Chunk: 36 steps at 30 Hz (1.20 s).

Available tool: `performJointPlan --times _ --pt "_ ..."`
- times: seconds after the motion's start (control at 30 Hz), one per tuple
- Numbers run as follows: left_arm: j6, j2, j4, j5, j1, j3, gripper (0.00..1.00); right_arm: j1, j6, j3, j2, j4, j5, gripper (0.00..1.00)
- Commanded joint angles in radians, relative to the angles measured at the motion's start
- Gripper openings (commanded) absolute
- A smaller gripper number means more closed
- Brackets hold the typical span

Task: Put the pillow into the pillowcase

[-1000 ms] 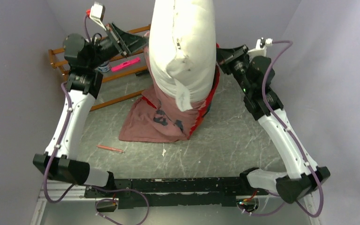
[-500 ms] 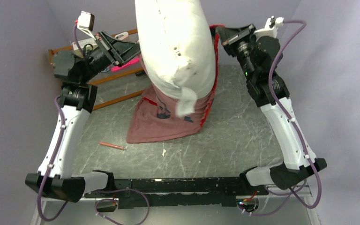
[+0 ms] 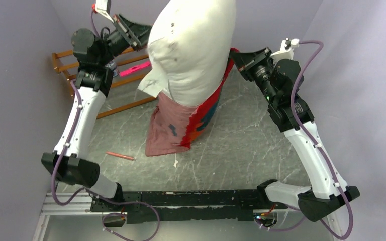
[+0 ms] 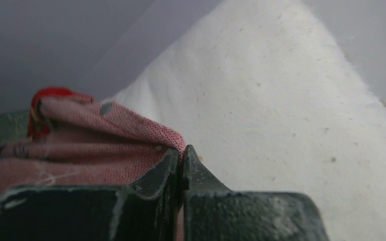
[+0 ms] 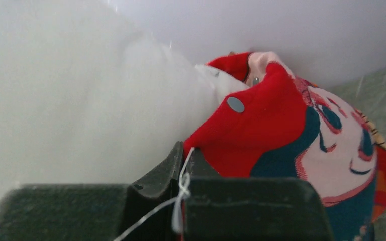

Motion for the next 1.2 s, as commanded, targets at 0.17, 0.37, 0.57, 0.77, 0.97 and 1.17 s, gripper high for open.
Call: performJointPlan --times 0.17,0.37,0.57,0.77,0.97,1.17 --pt "-0.013 -0.456 0.094 -0.096 -0.014 -0.372 0.05 -0.041 -0.139 0.592 0.262 0.037 0.058 0.0" --pt "-0.008 -0.17 0.066 -0.052 -0.014 -0.025 0.05 -0.04 -0.082 0.384 0.168 0.103 -0.164 0.0" --pt "-0.135 0.047 0.162 -0.002 -0.014 0.19 0.05 -0.04 0.028 0.044 0.004 0.308 -0.382 0.0" --pt "-0.086 -0.12 0.173 -0.025 -0.031 -0.086 0.05 -0.041 0.083 0.242 0.118 0.383 -0.366 0.0" --pt "-0.043 -0.324 0.208 -0.104 -0.182 -0.392 0.05 -0.068 0.1 0.462 0.265 0.295 -0.182 0.0" --pt "0.041 -0.135 0.092 -0.187 -0.211 -0.01 0.05 0.01 -0.012 0.331 0.275 0.201 -0.283 0.0"
